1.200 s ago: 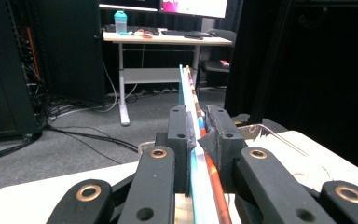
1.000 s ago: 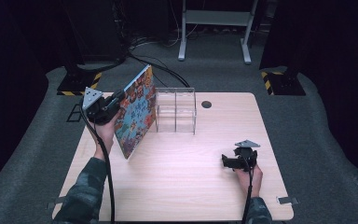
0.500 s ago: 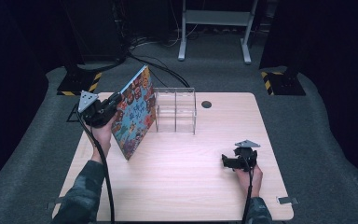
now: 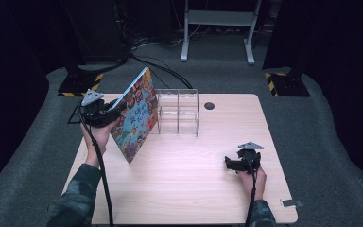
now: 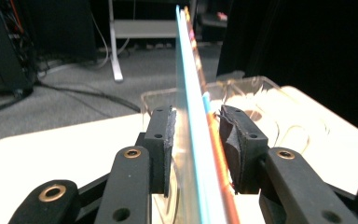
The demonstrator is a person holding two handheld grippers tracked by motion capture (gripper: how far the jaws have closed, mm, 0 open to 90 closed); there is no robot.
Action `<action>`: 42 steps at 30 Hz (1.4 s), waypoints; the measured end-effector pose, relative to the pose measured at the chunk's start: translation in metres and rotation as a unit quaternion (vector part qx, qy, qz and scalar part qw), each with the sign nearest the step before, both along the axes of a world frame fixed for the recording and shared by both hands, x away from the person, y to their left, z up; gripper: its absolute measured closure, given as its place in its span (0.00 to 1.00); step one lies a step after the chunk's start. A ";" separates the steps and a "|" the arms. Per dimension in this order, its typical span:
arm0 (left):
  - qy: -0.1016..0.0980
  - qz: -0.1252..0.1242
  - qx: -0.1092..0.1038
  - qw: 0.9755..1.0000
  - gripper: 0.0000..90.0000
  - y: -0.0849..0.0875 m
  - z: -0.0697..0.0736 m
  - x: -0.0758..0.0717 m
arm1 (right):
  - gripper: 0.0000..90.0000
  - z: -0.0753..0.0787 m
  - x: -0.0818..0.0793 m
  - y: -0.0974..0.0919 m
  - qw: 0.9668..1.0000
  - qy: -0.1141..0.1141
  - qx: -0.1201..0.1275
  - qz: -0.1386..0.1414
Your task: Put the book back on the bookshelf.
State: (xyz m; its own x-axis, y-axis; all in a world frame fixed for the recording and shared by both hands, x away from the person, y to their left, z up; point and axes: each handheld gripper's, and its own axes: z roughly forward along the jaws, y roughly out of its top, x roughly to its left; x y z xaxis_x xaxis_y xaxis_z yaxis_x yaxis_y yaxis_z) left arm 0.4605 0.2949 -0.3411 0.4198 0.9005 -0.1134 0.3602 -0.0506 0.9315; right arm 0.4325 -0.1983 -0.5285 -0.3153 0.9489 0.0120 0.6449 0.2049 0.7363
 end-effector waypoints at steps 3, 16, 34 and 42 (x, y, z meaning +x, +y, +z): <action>0.008 -0.006 0.017 1.000 0.86 -0.002 0.001 0.000 | 0.10 0.000 0.000 0.000 1.000 0.000 0.000 0.000; -0.017 0.006 0.020 1.000 0.90 -0.010 0.000 -0.002 | 0.10 0.000 0.000 0.000 1.000 -0.001 0.000 -0.001; -0.004 0.013 0.006 1.000 0.89 -0.011 0.001 0.010 | 0.10 0.000 0.000 0.000 1.000 -0.001 0.000 -0.003; -0.001 0.022 -0.014 1.000 0.61 0.004 0.005 0.005 | 0.10 0.000 0.000 0.000 1.000 -0.001 0.000 -0.002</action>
